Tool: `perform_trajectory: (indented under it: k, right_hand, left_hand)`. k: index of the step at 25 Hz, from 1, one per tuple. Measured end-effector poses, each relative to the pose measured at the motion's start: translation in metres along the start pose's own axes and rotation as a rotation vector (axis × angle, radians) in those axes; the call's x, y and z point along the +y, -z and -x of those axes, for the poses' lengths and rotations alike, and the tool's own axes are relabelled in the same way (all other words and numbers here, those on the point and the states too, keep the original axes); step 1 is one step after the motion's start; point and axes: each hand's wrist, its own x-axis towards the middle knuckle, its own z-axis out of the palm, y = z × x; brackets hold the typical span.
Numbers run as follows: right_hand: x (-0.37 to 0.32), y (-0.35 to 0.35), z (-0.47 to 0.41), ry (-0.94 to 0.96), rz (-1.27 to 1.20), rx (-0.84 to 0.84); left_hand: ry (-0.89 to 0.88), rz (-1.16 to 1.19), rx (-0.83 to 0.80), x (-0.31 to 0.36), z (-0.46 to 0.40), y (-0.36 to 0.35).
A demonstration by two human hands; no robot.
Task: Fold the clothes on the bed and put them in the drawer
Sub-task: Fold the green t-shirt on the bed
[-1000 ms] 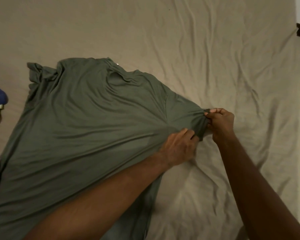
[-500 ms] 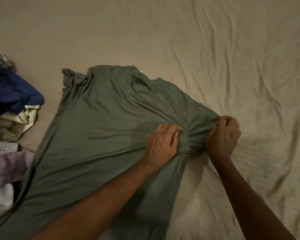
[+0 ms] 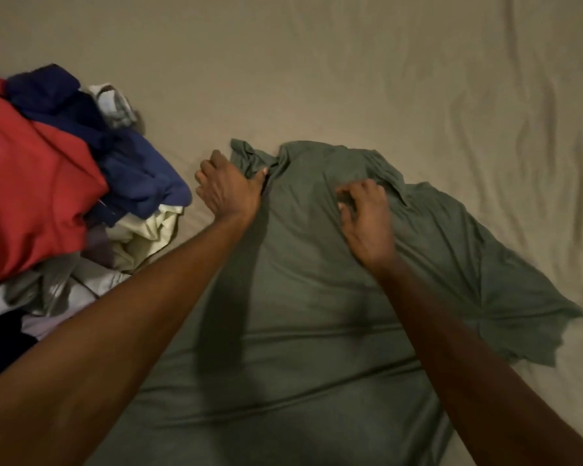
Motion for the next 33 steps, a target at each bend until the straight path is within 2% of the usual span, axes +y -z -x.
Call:
perform_trajectory:
  k: [2,4,6,9,10,12,14,15,18,20,22,24,26,29,33]
  right_hand:
    - [-0.029,-0.027,-0.029,0.009,-0.029,-0.039]
    - [-0.054,-0.048,-0.056,0.062,-0.03,-0.063]
    - [-0.073,-0.064,-0.082,0.112,0.042,-0.141]
    - [-0.091,-0.082,-0.116,0.008,0.193,-0.339]
    - [-0.094,-0.088,-0.124,-0.022,0.155,-0.353]
    - [-0.1,-0.097,-0.134,-0.111,-0.133,-0.303]
    - [-0.103,-0.103,-0.133,-0.194,-0.451,-0.288]
    - [-0.107,-0.104,-0.127,-0.205,-0.527,-0.301]
    - [-0.117,-0.098,-0.089,-0.066,-0.462,-0.301]
    - [-0.119,-0.094,-0.06,0.14,-0.202,-0.259]
    - [-0.125,-0.096,-0.029,0.224,0.048,-0.281]
    - [-0.133,-0.103,-0.002,0.267,0.185,-0.351]
    - [-0.138,-0.11,0.011,0.272,0.29,-0.437]
    - [-0.145,-0.114,-0.002,0.258,0.389,-0.531]
    - [-0.158,-0.104,-0.002,0.213,0.358,-0.596]
  left_hand:
    - [0.079,0.035,-0.047,0.003,-0.022,0.0]
    - [0.063,0.225,-0.096,-0.003,-0.038,0.002]
    - [0.011,0.44,-0.057,-0.013,-0.048,0.009]
    - [-0.051,0.555,0.024,-0.034,-0.07,0.023]
    - [-0.045,0.56,0.007,-0.041,-0.079,0.024]
    - [0.066,0.638,-0.054,-0.052,-0.095,0.02]
    - [0.2,0.826,-0.143,-0.058,-0.102,0.018]
    - [0.221,0.91,-0.185,-0.062,-0.102,0.019]
    - [0.181,1.059,-0.245,-0.078,-0.089,0.023]
    - [0.086,1.011,-0.197,-0.091,-0.067,0.029]
    - [-0.079,0.874,-0.156,-0.103,-0.035,0.037]
    - [-0.214,0.779,-0.122,-0.115,0.007,0.047]
    - [-0.244,0.723,-0.093,-0.13,0.049,0.056]
    - [-0.164,0.61,-0.09,-0.165,0.09,0.06]
    - [-0.236,0.295,-0.059,-0.199,0.113,0.078]
